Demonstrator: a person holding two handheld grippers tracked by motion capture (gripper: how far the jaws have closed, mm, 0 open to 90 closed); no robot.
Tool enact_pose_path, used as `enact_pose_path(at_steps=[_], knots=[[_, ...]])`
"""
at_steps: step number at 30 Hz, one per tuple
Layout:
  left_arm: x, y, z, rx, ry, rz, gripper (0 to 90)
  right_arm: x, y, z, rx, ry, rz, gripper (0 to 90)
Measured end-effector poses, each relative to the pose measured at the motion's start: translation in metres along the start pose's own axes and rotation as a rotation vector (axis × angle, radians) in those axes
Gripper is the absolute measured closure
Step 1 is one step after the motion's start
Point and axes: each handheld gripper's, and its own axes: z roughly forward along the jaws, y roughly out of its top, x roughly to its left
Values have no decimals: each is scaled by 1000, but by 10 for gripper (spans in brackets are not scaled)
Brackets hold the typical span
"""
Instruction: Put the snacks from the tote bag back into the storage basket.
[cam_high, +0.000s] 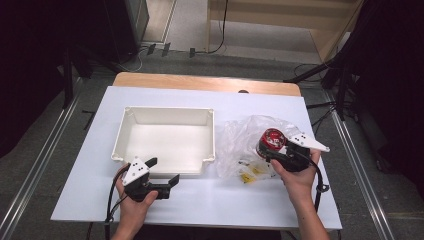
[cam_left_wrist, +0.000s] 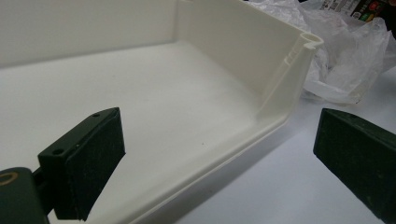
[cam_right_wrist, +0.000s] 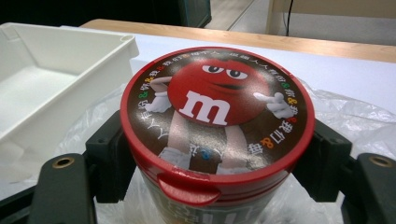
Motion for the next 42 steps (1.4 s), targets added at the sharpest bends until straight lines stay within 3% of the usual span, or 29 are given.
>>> enact_pose_path(at_steps=[9, 19, 25, 32, 35, 42], knots=[[7, -1, -7, -8, 9, 39, 26, 5, 7, -4, 0, 13, -11, 258], [17, -3, -15, -23, 35, 17, 27, 16, 16, -1, 11, 45, -22, 258], [19, -5, -22, -21, 63, 30, 27, 23, 24, -1, 1, 68, -9, 258], [22, -7, -28, -24, 71, 40, 27, 36, 31, 4, 8, 80, -40, 258], [22, -7, -27, -18, 97, 50, 26, 41, 33, 6, 16, 78, -49, 258], [23, -8, -31, -27, 97, 55, 26, 43, 37, 7, 23, 90, -40, 258]])
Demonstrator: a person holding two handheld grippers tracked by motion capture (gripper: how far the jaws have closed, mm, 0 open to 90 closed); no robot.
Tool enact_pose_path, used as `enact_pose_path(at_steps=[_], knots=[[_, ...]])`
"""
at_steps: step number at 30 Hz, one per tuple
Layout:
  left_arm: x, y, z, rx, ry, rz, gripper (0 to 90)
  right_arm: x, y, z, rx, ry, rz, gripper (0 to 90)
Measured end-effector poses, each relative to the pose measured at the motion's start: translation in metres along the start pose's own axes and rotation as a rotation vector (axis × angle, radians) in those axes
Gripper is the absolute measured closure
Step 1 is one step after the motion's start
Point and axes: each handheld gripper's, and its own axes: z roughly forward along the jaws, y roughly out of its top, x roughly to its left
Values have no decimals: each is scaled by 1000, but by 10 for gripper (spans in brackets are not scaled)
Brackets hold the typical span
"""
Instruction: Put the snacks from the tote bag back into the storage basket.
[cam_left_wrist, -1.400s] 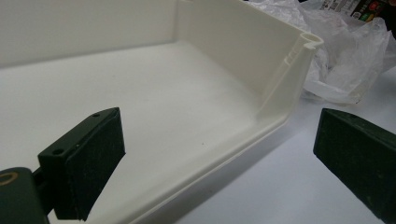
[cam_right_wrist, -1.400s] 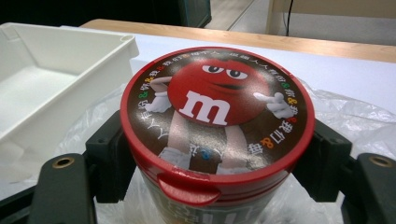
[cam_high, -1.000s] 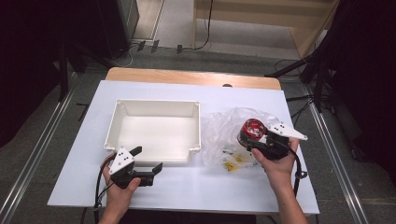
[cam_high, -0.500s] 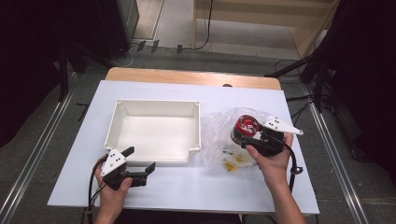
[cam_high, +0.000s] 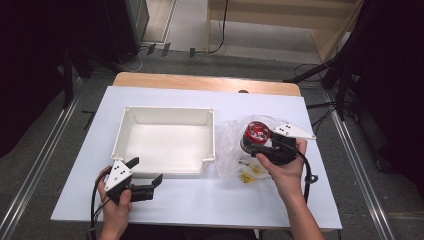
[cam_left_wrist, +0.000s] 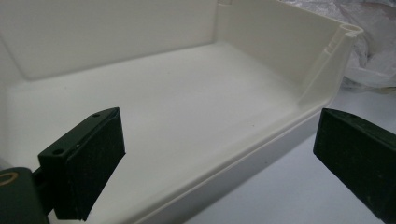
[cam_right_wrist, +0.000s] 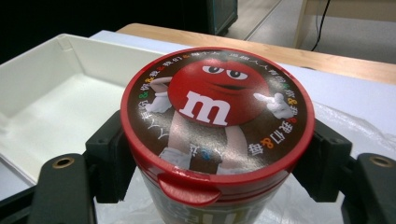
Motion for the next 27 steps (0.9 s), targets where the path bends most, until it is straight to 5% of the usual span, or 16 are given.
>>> enact_pose_path(at_steps=[7, 11, 20, 27], knots=[[3, -2, -7, -24, -11, -20, 26, 2, 6, -6, -16, 12, 16, 258], [6, -5, -12, -22, 18, -22, 26, 5, 8, -6, -20, 15, 4, 258], [6, -5, -17, -59, 3, 2, 27, 17, 9, 8, 0, 33, -31, 258], [9, -1, -24, -86, 29, 0, 27, 28, 18, 15, 6, 69, -51, 258]])
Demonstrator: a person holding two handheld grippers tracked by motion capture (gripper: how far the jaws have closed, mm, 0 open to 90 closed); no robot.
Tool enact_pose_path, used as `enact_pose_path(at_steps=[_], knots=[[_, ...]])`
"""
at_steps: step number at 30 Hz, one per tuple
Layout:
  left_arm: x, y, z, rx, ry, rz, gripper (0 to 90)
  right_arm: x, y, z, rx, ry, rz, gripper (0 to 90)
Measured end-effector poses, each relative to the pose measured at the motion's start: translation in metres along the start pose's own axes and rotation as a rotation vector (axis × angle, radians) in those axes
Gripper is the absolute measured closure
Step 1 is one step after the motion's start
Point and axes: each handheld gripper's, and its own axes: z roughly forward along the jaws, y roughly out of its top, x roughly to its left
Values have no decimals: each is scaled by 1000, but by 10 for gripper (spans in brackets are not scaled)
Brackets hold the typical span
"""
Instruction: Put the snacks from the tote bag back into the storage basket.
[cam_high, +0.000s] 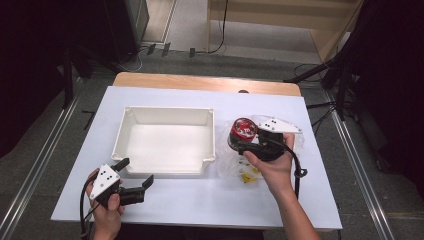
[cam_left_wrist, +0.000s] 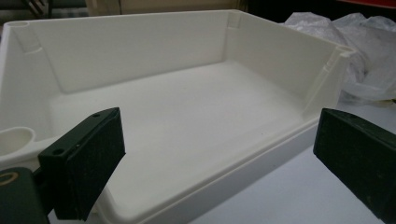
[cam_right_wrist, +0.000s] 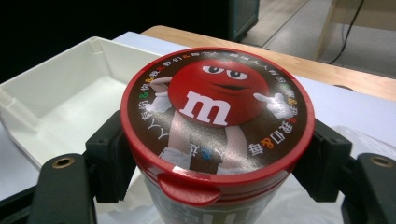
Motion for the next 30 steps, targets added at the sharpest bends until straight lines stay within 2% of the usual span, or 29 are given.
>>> enact_pose_path(at_steps=[5, 6, 10, 12, 14, 18, 22, 30], knots=[[6, 6, -4, -25, -4, -26, 27, 9, 5, 11, 2, 23, -9, 258], [6, 9, -5, -39, -8, -46, 27, 10, 5, 12, 3, 29, -13, 258], [8, 16, -7, -47, -13, -50, 26, 15, 4, 17, 14, 38, -20, 258], [8, 16, -8, -40, -11, -41, 27, 16, 4, 18, 14, 51, -12, 258], [7, 16, -7, -38, -7, -33, 27, 18, 4, 19, 10, 50, -24, 258], [7, 18, -9, -50, -22, -51, 27, 22, 3, 21, 14, 62, -32, 258], [3, 20, -9, -50, -28, -32, 27, 25, 3, 21, 11, 69, -32, 258], [6, 20, -14, -47, -35, -33, 27, 29, 5, 27, 5, 106, -38, 258]])
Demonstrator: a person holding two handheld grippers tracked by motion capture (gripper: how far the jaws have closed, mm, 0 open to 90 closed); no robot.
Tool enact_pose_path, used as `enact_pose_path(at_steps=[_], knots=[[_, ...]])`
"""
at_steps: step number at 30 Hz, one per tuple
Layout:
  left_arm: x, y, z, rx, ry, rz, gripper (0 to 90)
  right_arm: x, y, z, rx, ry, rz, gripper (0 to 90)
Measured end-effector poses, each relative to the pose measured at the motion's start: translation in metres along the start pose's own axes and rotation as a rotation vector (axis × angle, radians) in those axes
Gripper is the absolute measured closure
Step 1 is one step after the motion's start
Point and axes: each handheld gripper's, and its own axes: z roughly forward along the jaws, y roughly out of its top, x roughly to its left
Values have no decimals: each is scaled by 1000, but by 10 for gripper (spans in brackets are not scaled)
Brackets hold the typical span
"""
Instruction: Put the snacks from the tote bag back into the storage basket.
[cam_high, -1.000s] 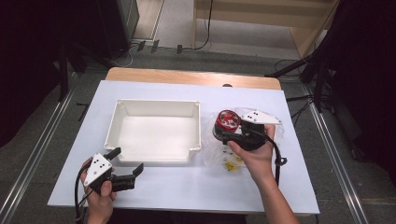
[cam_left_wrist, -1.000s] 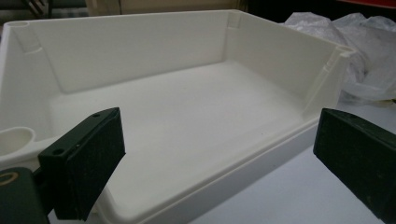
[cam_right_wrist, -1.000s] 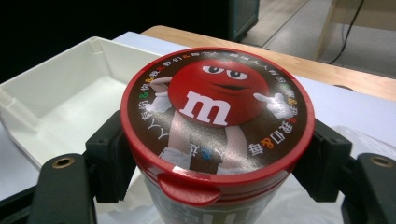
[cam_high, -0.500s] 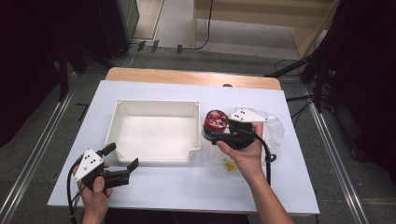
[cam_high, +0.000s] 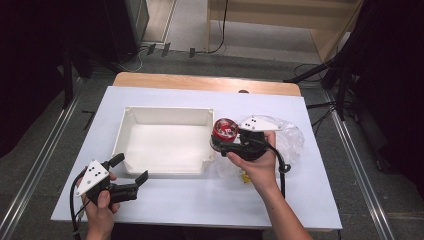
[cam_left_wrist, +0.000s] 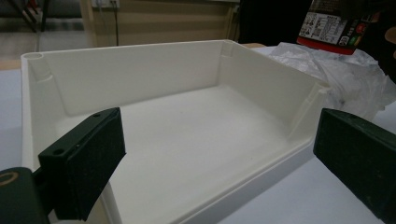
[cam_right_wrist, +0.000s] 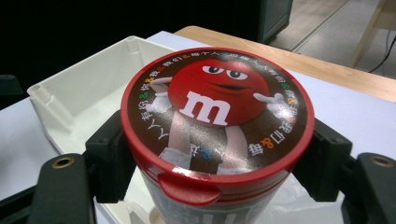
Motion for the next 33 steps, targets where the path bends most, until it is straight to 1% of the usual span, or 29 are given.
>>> enact_pose_path(at_steps=[5, 8, 10, 13, 16, 18, 20, 26, 33], knots=[[0, 0, -2, -2, 7, -2, 27, 4, -1, 7, 14, 28, -28, 258], [-1, -1, -2, 3, 4, 0, 27, 4, -1, 9, 3, 40, -38, 258], [-2, -1, -2, 3, -1, 7, 27, 4, 0, 10, -5, 50, -33, 258], [-1, -1, -2, 5, -1, 11, 27, 5, 2, 13, -9, 67, -41, 258], [1, 0, -2, 4, 0, 5, 27, 7, 0, 19, -11, 91, -73, 258], [1, 0, -2, 5, 4, 5, 27, 9, -1, 23, 3, 100, -95, 258], [1, 0, -2, 2, 3, 4, 27, 9, -2, 25, 12, 108, -105, 258], [1, 0, -2, 1, 1, 5, 27, 11, -3, 28, 16, 125, -108, 258], [2, 1, -3, -5, 0, -6, 27, 14, -5, 33, 22, 147, -114, 258]])
